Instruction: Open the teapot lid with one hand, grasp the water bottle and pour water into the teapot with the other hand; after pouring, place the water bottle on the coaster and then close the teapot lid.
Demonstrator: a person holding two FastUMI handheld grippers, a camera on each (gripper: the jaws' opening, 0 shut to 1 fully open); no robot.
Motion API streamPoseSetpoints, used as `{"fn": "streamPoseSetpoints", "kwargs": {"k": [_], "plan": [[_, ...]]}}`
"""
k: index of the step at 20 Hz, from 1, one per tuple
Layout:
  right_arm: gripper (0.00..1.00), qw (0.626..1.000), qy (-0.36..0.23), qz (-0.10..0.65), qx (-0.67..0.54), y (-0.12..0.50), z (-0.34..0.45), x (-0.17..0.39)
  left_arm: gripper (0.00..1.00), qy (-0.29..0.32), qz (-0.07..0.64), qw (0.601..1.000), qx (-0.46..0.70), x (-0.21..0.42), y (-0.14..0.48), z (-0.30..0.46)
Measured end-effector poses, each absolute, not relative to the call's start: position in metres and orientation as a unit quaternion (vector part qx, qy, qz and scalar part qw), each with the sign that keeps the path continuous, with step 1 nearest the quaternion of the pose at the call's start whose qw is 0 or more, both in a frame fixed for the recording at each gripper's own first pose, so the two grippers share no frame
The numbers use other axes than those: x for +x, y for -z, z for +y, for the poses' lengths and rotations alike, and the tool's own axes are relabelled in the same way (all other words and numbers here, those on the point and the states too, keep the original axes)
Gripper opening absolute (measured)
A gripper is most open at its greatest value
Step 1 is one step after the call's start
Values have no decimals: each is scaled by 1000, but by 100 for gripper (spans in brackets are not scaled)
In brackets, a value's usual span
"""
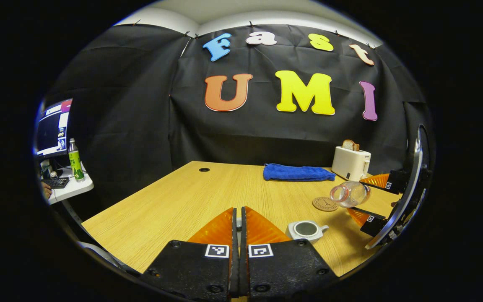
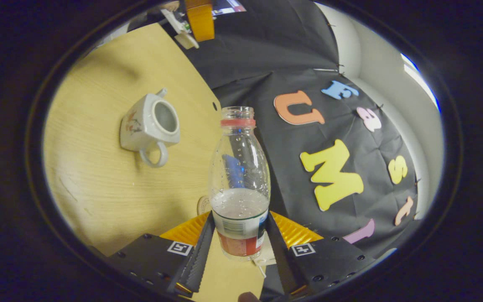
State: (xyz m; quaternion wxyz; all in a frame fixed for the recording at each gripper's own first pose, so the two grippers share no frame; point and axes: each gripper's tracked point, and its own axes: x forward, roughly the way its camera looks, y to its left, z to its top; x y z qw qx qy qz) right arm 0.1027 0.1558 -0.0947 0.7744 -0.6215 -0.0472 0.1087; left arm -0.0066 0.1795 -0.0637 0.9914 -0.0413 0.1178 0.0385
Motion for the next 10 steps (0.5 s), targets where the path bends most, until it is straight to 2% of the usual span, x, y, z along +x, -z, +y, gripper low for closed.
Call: {"fn": "streamPoseSetpoints", "kwargs": {"k": [5,10], "plan": [[70,716,-106,-68,-686,99,161,103,3,-33,125,991,-39,-6,67,177],[70,678,-98,-83,-724,97,166,105,3,-27,124,991,-44,-8,64,175]]}}
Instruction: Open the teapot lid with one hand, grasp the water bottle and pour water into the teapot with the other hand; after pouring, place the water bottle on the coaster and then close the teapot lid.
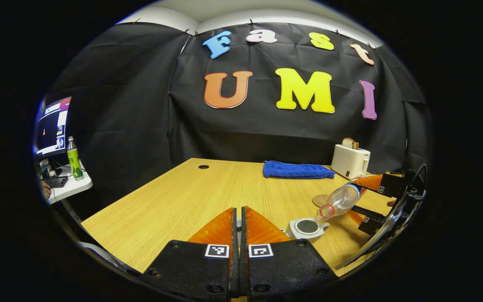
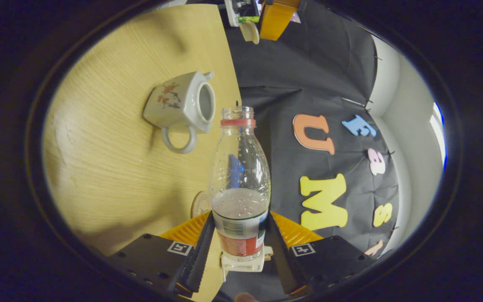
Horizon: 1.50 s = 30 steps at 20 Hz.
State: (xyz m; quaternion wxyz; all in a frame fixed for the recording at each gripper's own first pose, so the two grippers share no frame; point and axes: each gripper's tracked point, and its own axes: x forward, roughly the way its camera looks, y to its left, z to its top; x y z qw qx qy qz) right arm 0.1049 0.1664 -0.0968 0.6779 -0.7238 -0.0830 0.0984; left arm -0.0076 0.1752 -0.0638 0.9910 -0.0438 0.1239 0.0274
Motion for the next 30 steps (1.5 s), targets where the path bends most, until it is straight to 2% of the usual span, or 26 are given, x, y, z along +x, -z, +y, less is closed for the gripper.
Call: {"fn": "streamPoseSetpoints", "kwargs": {"k": [22,30], "plan": [[71,564,-55,-148,-811,58,180,112,3,-20,126,991,-43,-13,61,178],[70,540,-47,-158,-825,55,181,112,3,-16,128,991,-41,-13,61,176]]}}
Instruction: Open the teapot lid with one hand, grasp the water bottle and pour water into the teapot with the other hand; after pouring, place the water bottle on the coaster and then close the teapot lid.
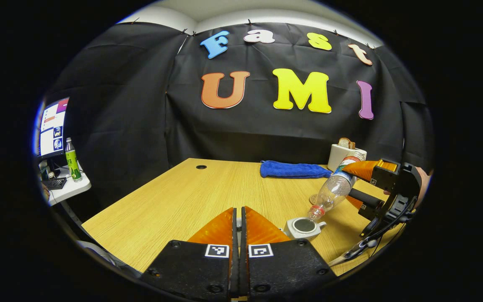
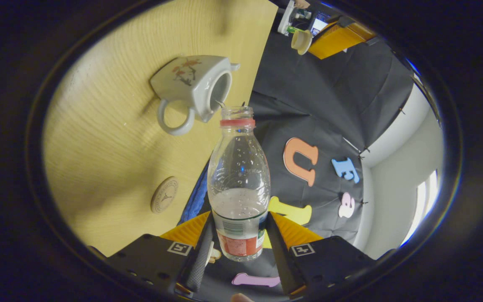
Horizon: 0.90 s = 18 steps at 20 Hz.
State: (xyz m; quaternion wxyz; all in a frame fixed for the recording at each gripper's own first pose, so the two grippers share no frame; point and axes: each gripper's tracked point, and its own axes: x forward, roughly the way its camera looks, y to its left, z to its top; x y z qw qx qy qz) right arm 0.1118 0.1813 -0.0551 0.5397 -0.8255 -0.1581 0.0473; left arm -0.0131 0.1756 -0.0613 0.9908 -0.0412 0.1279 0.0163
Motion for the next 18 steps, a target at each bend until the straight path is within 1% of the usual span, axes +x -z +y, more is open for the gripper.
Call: {"fn": "streamPoseSetpoints", "kwargs": {"k": [9,10,18], "plan": [[71,506,-40,-181,-843,50,187,107,3,-15,131,990,-40,-14,62,176],[70,501,-37,-185,-845,49,189,106,3,-15,131,990,-40,-14,62,176],[71,497,-36,-191,-846,37,194,108,3,-18,128,991,-42,-15,59,179]]}}
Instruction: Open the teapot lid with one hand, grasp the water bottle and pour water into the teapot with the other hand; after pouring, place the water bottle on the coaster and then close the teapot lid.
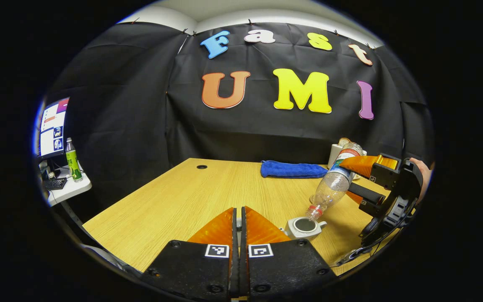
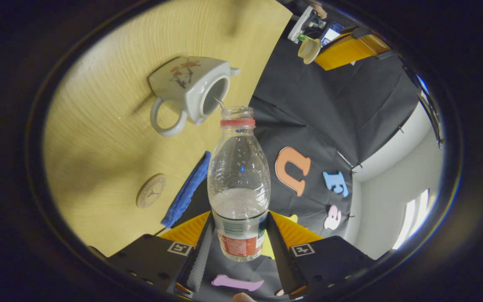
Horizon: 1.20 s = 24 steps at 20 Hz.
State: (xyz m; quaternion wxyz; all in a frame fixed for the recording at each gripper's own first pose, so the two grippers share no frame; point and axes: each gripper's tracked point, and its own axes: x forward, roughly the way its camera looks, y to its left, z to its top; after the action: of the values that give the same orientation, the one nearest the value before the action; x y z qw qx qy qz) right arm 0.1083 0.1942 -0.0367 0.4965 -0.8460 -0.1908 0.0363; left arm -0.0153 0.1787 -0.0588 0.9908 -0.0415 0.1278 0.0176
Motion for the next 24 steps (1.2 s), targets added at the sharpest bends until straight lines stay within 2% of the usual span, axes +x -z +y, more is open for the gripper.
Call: {"fn": "streamPoseSetpoints", "kwargs": {"k": [4,8,11,14,19,24], "plan": [[71,509,-40,-186,-840,36,193,109,3,-19,126,991,-42,-17,57,180],[70,567,-66,-142,-809,53,182,112,3,-22,121,991,-44,-16,55,181],[70,629,-87,-96,-766,72,172,109,3,-25,120,991,-44,-18,52,183],[71,708,-117,-44,-695,93,171,104,3,-25,117,992,-44,-17,51,182],[72,839,-190,49,-508,109,184,89,3,-20,116,992,-42,-17,49,177],[71,921,-235,86,-299,77,195,75,3,-18,105,993,-44,-15,44,168]]}}
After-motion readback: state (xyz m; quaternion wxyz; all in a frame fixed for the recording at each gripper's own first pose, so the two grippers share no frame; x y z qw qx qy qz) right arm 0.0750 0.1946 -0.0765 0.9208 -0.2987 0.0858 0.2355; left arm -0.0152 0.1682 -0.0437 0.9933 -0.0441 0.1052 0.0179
